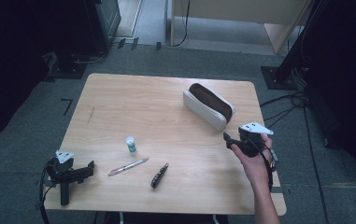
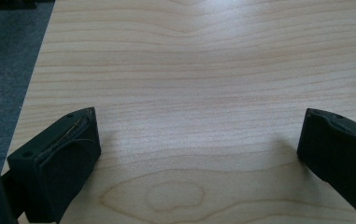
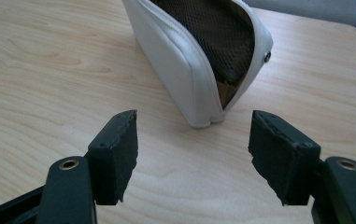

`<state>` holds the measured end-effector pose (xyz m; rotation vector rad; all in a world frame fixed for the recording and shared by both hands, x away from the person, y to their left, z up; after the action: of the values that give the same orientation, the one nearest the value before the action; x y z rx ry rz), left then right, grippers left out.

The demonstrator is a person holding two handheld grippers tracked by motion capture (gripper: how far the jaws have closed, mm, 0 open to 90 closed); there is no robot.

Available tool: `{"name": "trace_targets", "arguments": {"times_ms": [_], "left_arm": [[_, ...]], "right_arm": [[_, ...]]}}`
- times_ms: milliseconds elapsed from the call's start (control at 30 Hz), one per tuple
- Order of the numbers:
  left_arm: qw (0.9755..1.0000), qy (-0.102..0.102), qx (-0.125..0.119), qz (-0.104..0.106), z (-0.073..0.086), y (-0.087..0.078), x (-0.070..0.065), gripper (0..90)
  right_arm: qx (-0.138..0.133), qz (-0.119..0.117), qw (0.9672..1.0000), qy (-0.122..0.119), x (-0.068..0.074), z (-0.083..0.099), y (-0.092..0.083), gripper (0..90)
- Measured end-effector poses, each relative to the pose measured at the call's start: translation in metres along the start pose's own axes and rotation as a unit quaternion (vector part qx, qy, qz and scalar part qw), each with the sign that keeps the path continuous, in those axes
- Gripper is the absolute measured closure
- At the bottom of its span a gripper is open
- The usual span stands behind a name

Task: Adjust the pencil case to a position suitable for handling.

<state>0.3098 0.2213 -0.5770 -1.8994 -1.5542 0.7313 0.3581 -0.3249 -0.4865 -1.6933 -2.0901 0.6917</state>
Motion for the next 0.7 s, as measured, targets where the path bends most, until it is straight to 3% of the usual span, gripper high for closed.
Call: {"name": "trace_targets", "arguments": {"times_ms": [400,533,700], "left_arm": [[1.0000,0.000,-0.001,0.000,0.000,0.000,0.000,0.0],[1.0000,0.000,-0.001,0.000,0.000,0.000,0.000,0.0],[1.0000,0.000,0.000,0.000,0.000,0.000,0.000,0.0]], "right_arm": [[-0.016,-0.034,0.9990,-0.024,0.017,-0.036,0.035,33.3],[-0.012,-0.036,0.9984,-0.041,0.021,-0.043,0.046,33.2],[-0.006,-0.030,0.9986,-0.043,0.019,-0.044,0.055,33.1]]}}
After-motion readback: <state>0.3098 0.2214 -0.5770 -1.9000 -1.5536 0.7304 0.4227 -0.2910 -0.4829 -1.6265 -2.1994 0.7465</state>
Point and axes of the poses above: each handheld gripper's, and its own axes: y roughly forward along the jaws, z roughly out of its underside, x roughly to its left, the point moved 8 cm from there along y, roughly forward along the jaws, and after that the axes turned 5 degrees about z, right-handed, at the moved point
